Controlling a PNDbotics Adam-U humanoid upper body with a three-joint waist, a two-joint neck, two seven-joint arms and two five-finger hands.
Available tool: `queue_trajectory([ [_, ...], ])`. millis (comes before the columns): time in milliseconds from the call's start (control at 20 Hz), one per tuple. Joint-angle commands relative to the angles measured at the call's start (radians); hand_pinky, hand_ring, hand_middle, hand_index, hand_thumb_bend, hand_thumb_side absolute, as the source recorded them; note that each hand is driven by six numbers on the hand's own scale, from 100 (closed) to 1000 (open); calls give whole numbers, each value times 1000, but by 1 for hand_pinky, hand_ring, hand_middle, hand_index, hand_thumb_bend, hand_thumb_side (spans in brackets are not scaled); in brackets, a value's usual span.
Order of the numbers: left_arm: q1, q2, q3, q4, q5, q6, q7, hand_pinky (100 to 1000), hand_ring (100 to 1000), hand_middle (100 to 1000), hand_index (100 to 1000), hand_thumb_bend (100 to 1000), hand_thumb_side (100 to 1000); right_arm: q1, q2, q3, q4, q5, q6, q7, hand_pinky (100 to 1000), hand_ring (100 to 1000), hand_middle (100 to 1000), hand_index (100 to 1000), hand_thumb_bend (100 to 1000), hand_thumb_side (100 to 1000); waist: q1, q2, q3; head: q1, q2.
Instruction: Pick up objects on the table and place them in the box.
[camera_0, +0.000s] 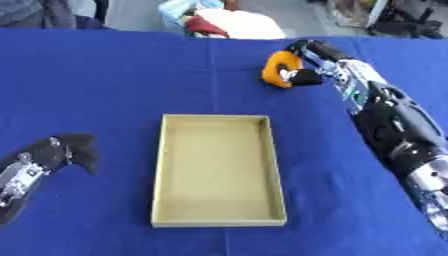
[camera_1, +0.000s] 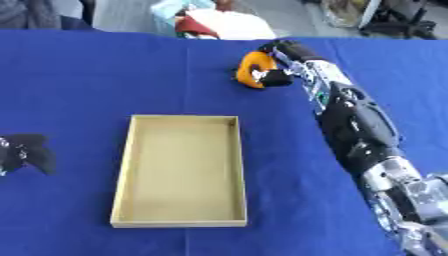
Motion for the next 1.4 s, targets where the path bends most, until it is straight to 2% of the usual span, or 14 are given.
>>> queue_trajectory([
  [50,-12,16,1,-20,3,-2,-2,742,594,626,849,116,1000,-21,-19,-6,-13,12,1,5,754,785,789,759,100,214,6,-18,-4,-2,-13],
  [150,-11,16,1,-20,3,-2,-1,742,594,625,849,116,1000,-22,-21,-6,-21,8,-2,1,749,776,779,665,100,209,8,-19,-7,-1,-13],
  [350,-9,15,2,-20,3,-2,-1,742,593,625,849,116,1000,-25,-25,-4,-49,-8,-21,-27,736,746,727,401,100,192,11,-20,-11,-1,-11],
  [550,-8,15,3,-19,4,-2,-1,742,593,625,848,117,1000,-30,-29,10,-105,-47,-66,-72,715,677,626,263,100,169,11,-23,-17,-2,-9],
  [700,-7,16,5,-19,5,-2,0,742,593,625,849,117,1000,-33,-34,33,-158,-75,-109,-88,706,635,585,221,100,155,10,-27,-19,-1,-8],
  [750,-7,16,6,-18,6,-1,0,742,593,625,849,118,1000,-34,-35,42,-174,-81,-121,-88,705,616,566,204,100,231,9,-28,-20,-2,-8],
  [800,-6,16,7,-18,6,-1,1,742,593,625,849,117,1000,-34,-36,50,-190,-86,-133,-86,704,609,557,199,100,147,9,-29,-20,-2,-7],
  [1100,-3,18,26,-19,10,1,16,742,593,626,849,116,1000,-33,-46,110,-291,-124,-203,-47,707,596,541,192,100,144,7,-35,-22,-4,-5],
  [1400,1,28,55,-25,16,3,53,743,594,626,848,113,1000,-14,-61,227,-431,-205,-289,31,716,605,552,197,100,174,7,-39,-29,-1,-2],
])
